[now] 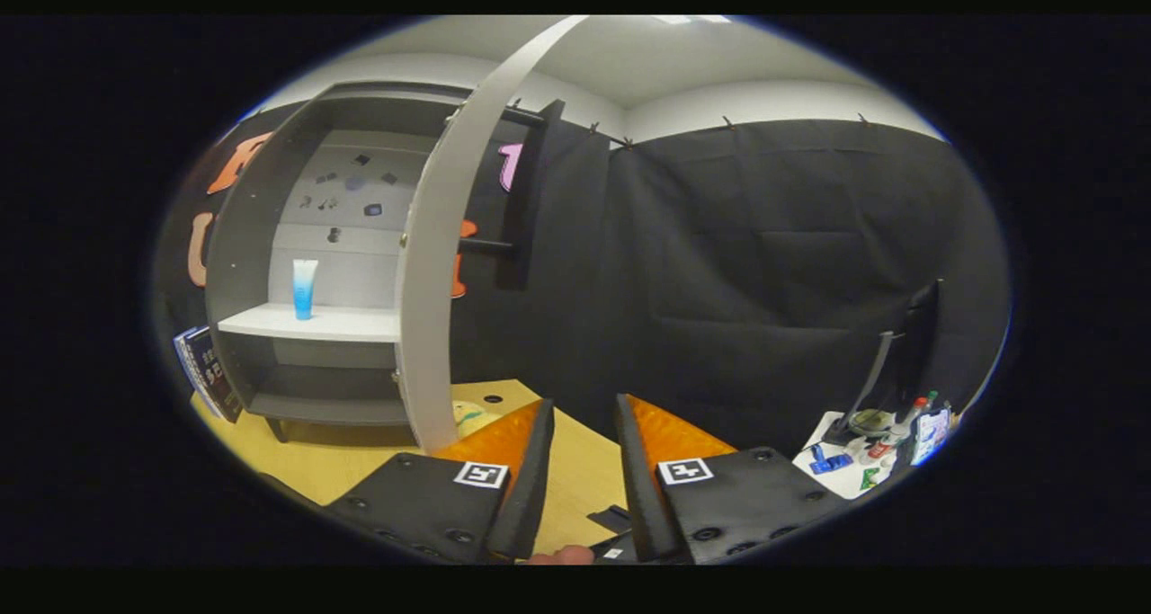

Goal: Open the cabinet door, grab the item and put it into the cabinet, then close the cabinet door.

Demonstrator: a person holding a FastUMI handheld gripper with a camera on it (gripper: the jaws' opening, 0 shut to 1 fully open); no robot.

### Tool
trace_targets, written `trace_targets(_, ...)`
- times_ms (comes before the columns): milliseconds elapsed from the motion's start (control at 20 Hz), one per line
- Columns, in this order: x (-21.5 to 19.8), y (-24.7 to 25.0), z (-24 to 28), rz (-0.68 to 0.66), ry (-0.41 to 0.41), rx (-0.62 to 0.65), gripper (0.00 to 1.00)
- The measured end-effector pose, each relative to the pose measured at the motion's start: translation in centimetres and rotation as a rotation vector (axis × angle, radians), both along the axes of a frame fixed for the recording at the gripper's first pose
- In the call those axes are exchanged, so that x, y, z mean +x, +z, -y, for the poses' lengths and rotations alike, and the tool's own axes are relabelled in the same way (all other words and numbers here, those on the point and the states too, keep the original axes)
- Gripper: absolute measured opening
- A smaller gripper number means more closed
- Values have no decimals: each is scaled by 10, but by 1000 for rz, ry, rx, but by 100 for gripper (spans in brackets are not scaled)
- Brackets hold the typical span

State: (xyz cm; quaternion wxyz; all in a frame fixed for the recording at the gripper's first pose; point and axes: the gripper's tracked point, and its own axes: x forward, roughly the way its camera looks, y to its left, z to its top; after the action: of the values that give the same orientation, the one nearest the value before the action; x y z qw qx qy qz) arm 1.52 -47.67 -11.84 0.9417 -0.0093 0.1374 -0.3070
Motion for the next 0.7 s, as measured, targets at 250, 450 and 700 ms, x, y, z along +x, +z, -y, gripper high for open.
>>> trace_targets(250,15,5,-68,10,133,35,47)
trace_targets(450,38,8,-129,29,267,66,59)
trace_targets(700,73,4,-223,27,456,83,89)
